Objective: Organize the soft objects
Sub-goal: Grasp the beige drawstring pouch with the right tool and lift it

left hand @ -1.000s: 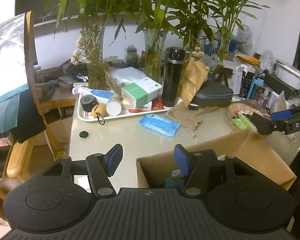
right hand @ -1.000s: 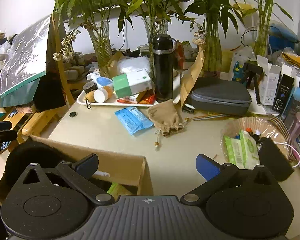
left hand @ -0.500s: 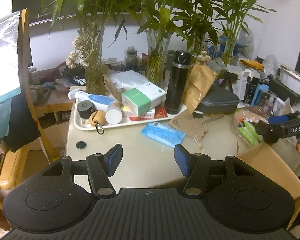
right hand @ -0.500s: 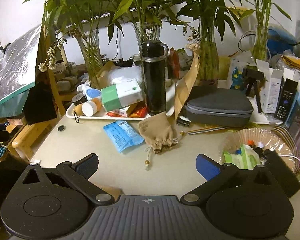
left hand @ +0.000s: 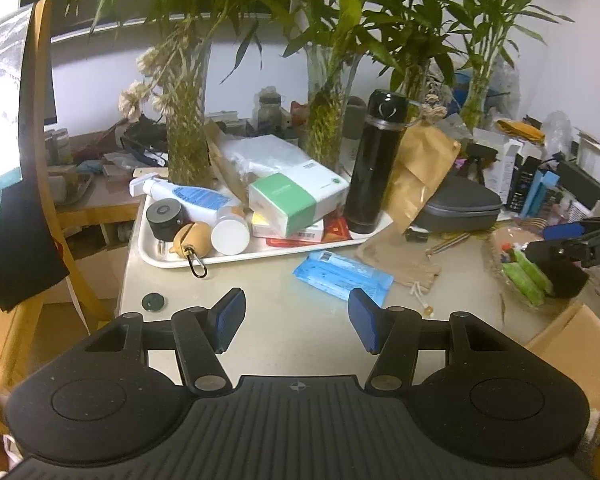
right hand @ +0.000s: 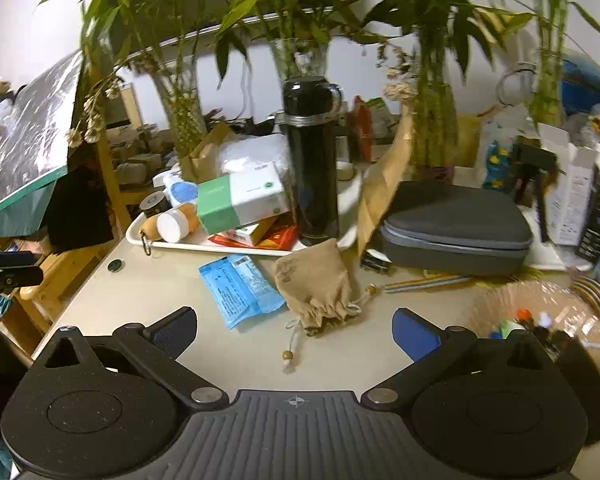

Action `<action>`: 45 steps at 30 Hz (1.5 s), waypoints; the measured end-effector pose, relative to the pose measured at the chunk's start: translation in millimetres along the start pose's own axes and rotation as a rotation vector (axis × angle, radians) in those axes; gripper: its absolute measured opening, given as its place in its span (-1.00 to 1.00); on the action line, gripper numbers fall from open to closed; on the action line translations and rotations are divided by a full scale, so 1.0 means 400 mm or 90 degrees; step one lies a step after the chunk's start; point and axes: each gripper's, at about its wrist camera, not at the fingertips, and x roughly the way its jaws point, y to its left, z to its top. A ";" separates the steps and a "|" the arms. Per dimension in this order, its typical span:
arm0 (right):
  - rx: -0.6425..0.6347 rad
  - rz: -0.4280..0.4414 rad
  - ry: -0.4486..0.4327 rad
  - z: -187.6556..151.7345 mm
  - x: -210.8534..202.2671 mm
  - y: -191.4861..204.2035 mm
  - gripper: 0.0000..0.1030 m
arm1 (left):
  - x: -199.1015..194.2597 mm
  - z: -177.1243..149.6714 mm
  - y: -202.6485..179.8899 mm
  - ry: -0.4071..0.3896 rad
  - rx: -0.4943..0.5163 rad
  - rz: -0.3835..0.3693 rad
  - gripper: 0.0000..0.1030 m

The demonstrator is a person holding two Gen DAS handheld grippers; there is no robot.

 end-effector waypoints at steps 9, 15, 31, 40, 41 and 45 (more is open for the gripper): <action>-0.067 0.039 0.043 -0.004 0.120 -0.007 1.00 | 0.036 -0.003 0.031 -0.017 -0.013 0.033 0.09; -0.100 0.037 0.062 -0.008 0.193 -0.013 0.99 | 0.050 0.002 0.036 -0.010 -0.019 0.043 0.09; -0.110 0.018 0.089 0.003 0.368 -0.066 0.58 | 0.070 0.004 0.029 -0.001 -0.002 0.058 0.09; -0.131 0.029 0.107 -0.005 0.457 -0.068 0.55 | 0.089 0.009 0.033 0.010 -0.009 0.059 0.09; -0.128 0.030 0.113 -0.007 0.469 -0.071 0.55 | 0.090 0.009 0.032 0.010 -0.009 0.058 0.09; -0.127 0.017 0.138 -0.020 0.514 -0.084 0.58 | 0.092 0.011 0.030 0.009 -0.004 0.062 0.09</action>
